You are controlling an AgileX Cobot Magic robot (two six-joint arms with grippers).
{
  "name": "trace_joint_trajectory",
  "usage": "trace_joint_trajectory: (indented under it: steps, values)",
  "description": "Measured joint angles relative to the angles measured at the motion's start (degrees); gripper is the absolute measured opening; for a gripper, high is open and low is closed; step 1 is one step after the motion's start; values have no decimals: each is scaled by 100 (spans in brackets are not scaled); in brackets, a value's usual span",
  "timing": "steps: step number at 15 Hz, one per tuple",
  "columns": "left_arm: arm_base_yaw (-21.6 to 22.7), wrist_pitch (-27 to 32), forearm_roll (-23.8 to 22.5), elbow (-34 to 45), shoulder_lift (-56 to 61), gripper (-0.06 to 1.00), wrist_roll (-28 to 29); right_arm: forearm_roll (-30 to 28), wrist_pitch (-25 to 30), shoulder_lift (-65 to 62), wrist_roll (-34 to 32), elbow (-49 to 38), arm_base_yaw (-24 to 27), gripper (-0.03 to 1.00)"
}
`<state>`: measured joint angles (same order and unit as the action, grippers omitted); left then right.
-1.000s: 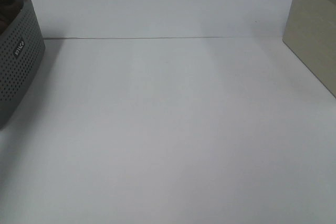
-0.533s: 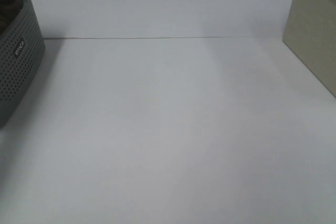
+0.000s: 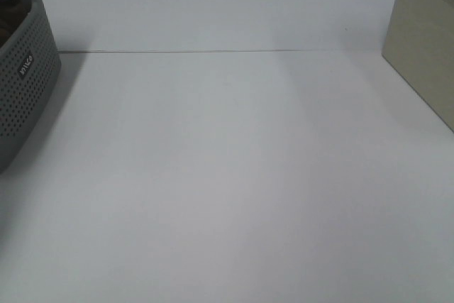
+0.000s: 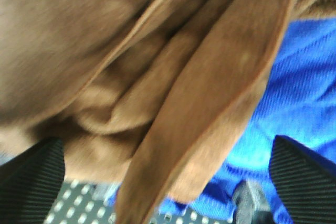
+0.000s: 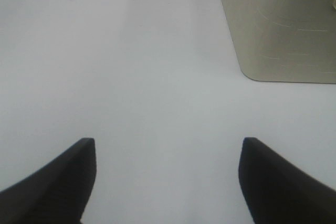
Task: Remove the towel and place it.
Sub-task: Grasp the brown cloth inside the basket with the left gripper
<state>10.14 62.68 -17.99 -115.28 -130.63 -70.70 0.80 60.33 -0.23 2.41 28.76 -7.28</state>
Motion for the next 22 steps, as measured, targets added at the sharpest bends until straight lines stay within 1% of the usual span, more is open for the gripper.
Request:
trace_joint_trajectory:
  steps: [2, 3, 4, 5, 6, 8, 11, 13, 15, 17, 18, 20, 21, 22]
  values:
    - [0, 0, 0, 0, -6, 82, 0, 0, 0, 0, 0, 0, 0, 73]
    - [0, -11, -57, -6, -6, 61, 0, 0, 0, 0, 0, 0, 0, 73]
    - [0, -23, -143, -6, -6, 35, 23, 0, 0, 0, 0, 0, 0, 73]
    - [0, -34, -264, -6, -6, 14, 120, 0, 0, 0, 0, 0, 0, 73]
    - [0, -74, -435, -6, -6, 0, 539, 0, 0, 0, 0, 0, 0, 73]
    - [0, -103, -441, -6, -6, 0, 985, 0, 0, 0, 0, 0, 0, 73]
    - [-17, -143, -464, -6, 17, 0, 1146, 0, 0, 0, 0, 0, 0, 73]
    - [-109, -86, -470, -6, 126, 0, 1238, 0, 0, 0, 0, 0, 0, 73]
    - [-321, -80, -384, -6, 556, 0, 1576, 0, 0, 0, 0, 0, 0, 73]
    - [-447, -80, -132, -6, 1100, 0, 2057, 0, 0, 0, 0, 0, 0, 73]
    - [-470, -74, 86, -6, 1341, 0, 2223, 0, 0, 0, 0, 0, 0, 73]
    - [-481, -63, 567, -6, 1770, 0, 2355, 0, 0, 0, 0, 0, 0, 73]
    - [-590, -52, 877, -6, 2149, 0, 2378, 0, 0, 0, 0, 0, 0, 73]
    - [-682, -29, 940, -6, 2326, 0, 2384, 0, 0, 0, 0, 0, 0, 73]
